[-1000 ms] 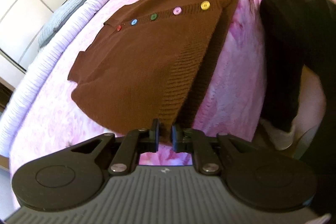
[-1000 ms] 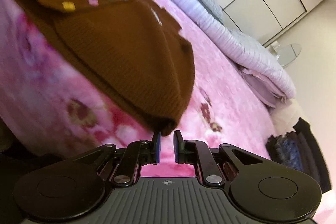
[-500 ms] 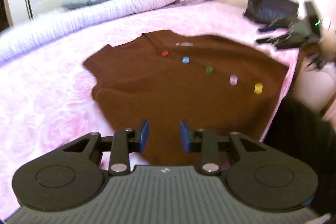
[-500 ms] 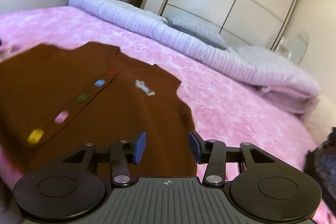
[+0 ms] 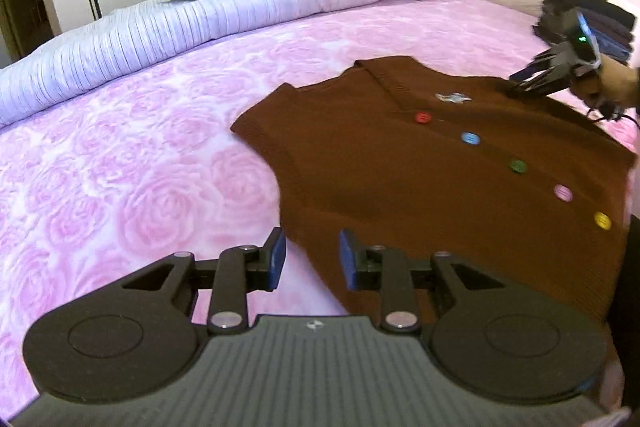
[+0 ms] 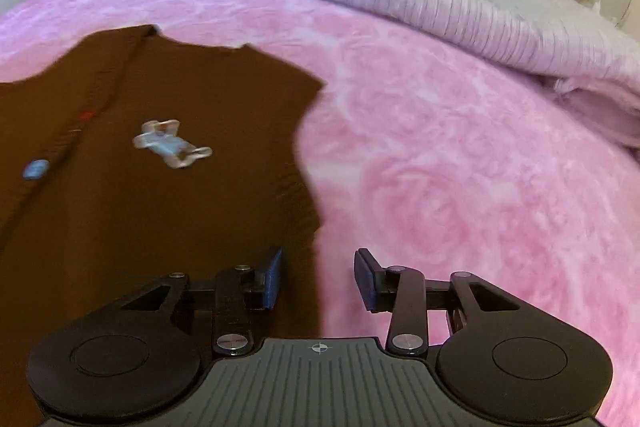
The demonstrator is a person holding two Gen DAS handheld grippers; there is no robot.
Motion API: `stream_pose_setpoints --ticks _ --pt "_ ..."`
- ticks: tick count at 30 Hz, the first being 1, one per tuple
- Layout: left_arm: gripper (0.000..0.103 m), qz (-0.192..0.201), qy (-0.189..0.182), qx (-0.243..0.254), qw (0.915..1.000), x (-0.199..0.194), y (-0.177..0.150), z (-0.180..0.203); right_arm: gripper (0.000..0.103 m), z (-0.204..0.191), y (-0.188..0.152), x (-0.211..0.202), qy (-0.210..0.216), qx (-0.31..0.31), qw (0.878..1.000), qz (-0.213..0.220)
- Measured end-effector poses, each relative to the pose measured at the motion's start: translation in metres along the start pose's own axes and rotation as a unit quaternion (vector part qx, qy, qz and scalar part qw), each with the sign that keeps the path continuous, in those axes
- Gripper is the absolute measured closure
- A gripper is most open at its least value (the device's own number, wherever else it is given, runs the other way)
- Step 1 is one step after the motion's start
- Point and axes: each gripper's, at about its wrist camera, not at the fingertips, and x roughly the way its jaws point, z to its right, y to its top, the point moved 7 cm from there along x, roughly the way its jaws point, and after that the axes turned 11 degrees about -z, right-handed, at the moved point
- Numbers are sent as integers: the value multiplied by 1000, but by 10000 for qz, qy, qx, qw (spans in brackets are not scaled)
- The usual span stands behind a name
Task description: Fold clothes
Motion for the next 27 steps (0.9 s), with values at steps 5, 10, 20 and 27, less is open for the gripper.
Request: stream_pose_setpoints --ticks 5,10,20,27 --pt "78 70 45 169 9998 37 39 -3 64 5 14 -18 -151 -73 9997 192" --pt "78 82 116 326 9994 89 85 -14 64 -27 49 -20 182 -501 9973 505" --pt "76 -400 -34 382 9985 195 137 -46 64 -63 135 86 1030 -448 9937 -33" --pt "79 -273 80 -137 9995 183 158 -60 64 -43 164 72 1172 267 9927 -30"
